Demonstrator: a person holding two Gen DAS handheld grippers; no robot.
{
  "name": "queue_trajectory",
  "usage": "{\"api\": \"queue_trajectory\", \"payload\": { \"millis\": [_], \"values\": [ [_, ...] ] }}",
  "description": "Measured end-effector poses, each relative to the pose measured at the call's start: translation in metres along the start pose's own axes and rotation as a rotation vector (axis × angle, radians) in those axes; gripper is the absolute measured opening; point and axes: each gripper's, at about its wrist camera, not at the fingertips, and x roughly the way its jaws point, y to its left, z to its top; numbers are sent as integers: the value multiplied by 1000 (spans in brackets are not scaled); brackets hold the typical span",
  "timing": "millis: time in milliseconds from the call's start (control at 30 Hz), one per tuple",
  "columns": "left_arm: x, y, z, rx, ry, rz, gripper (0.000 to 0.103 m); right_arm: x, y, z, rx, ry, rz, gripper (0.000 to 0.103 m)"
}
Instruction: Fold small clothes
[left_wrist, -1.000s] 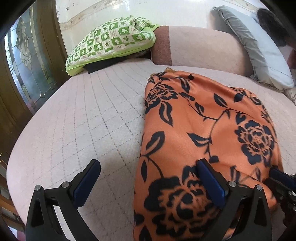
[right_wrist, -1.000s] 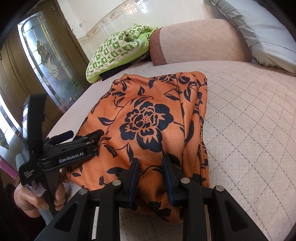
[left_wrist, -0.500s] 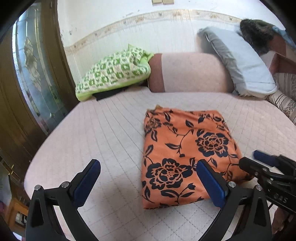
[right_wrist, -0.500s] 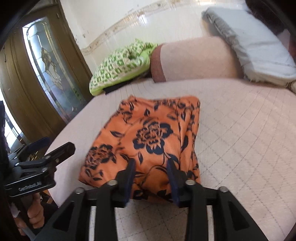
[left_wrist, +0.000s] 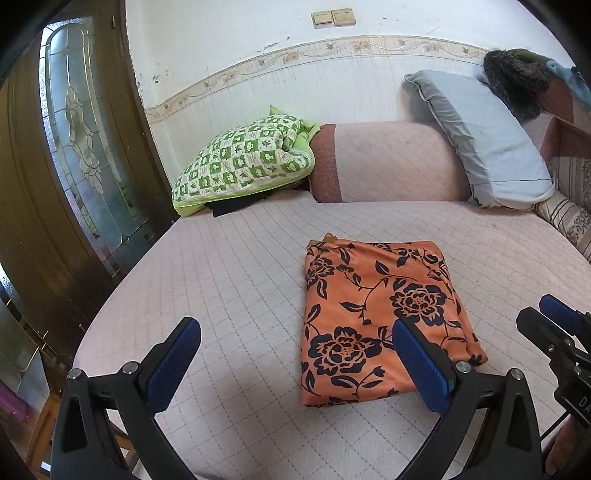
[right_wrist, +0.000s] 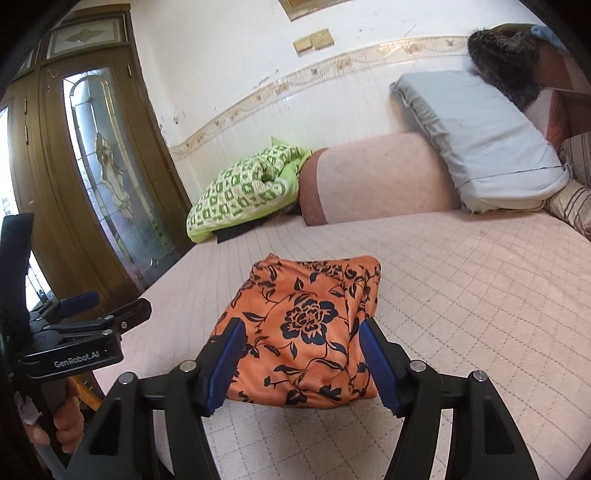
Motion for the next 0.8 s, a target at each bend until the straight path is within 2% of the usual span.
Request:
{"api": "queue_trajectory", "payload": {
  "millis": [267,400,567,800],
  "values": [
    [-20,6,13,-16,-12,-7,103,-23,16,2,-43,-42,-24,68],
    [-33,15,20,-22,-28,-17,103,-28,26,3,-63,-32,-76,68],
    [-52,34,30,-55,-54,-35,103,-36,38,10,-85,-30,-59,68],
    [-104,71,42,-68,-193,5,103,-34,60,28,-126,-26,-17,68]
  ]
}}
